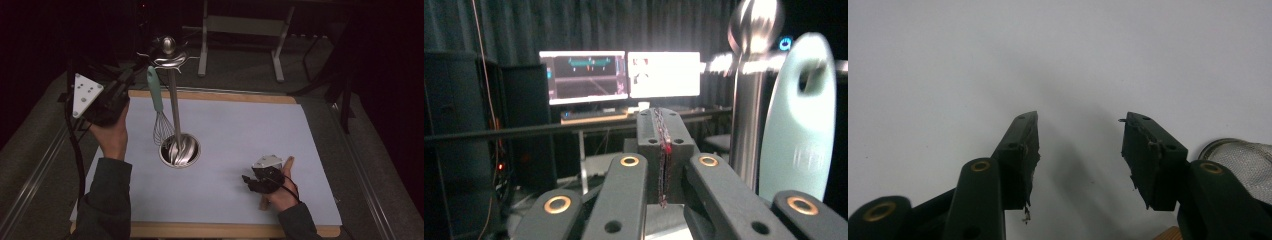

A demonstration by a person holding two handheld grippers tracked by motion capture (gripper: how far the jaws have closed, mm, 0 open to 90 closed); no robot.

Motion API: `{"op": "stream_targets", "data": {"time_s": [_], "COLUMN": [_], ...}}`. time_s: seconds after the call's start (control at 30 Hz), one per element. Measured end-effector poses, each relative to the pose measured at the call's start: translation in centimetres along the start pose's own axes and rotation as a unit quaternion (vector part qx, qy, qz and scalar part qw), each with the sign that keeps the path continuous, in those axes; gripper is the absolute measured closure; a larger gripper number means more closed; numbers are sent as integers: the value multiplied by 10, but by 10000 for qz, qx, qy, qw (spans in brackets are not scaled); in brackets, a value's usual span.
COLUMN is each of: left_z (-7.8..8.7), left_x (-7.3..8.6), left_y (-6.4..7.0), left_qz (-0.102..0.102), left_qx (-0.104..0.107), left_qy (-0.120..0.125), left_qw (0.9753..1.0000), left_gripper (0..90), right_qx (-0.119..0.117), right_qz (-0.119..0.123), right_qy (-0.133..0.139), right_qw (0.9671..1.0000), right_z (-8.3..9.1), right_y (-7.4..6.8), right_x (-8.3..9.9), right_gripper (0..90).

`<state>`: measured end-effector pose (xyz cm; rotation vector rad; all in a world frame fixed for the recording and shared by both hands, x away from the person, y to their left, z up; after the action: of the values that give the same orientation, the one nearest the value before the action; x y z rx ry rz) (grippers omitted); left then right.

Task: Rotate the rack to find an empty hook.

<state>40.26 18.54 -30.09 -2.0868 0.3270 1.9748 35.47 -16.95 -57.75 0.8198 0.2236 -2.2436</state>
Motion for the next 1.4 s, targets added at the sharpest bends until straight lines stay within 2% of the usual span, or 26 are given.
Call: {"op": "stream_targets", "data": {"time_s": [0.17,0.27,0.3,0.37,0.47,0.63,0.77,0.87,0.9,0.93,1.0,1.1,1.13,1.17,1.23,1.27,1.3,1.4], "left_z": [8,13,13,18,23,31,41,48,48,52,55,59,59,63,64,64,65,65], "left_x": [34,59,59,88,116,165,200,224,224,235,247,267,267,282,289,289,295,295], "left_y": [-9,-14,-14,-18,-19,-17,-16,-14,-14,-13,-11,-9,-9,-6,-5,-5,-6,-6], "left_qz": [63,141,141,378,435,408,389,414,414,435,491,528,528,578,599,599,589,588], "left_qx": [-144,-196,-196,-174,-160,-143,-139,-128,-128,-115,-107,-105,-105,-99,-104,-104,-119,-139], "left_qy": [-298,-558,-558,-890,-1231,-1821,-2286,-2632,-2632,-2750,-2914,-3223,-3223,-3409,-3496,-3496,-3589,-3574], "left_qw": [9994,9982,9982,9952,9913,9823,9726,9638,9638,9604,9553,9451,9451,9383,9349,9349,9314,9320], "left_gripper": [884,874,865,854,849,836,824,812,808,808,794,770,765,756,737,732,728,718], "right_qx": [3,7,7,11,24,107,211,302,302,333,442,539,539,581,597,597,593,573], "right_qz": [-27,-26,-26,-41,-59,-135,-302,-431,-431,-477,-665,-834,-834,-965,-997,-997,-1015,-962], "right_qy": [-9,1,1,5,29,134,242,311,311,336,436,513,513,531,503,503,489,440], "right_qw": [10000,10000,10000,10000,10000,9998,9990,9981,9981,9977,9959,9937,9937,9922,9919,9919,9919,9927], "right_z": [0,1,1,1,2,11,21,29,29,32,41,51,51,56,57,57,57,57], "right_y": [0,1,1,2,4,13,26,37,37,41,54,66,66,75,77,77,78,76], "right_x": [0,0,0,1,0,-1,0,2,2,2,4,9,9,14,16,16,18,19], "right_gripper": [485,485,485,485,485,485,485,485,485,485,486,487,487,489,489,489,491,498]}}
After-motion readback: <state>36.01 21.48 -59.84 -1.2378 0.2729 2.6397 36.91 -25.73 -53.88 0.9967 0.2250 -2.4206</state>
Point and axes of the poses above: each handheld gripper's, and its own axes: z roughly backward along the jaws, x roughly out of its underside, y roughly to its right, the point moved 10 cm from there along -z, roughly forward along the jaws, and after that the axes turned 3 degrees about -y, right-handed, at the moved point
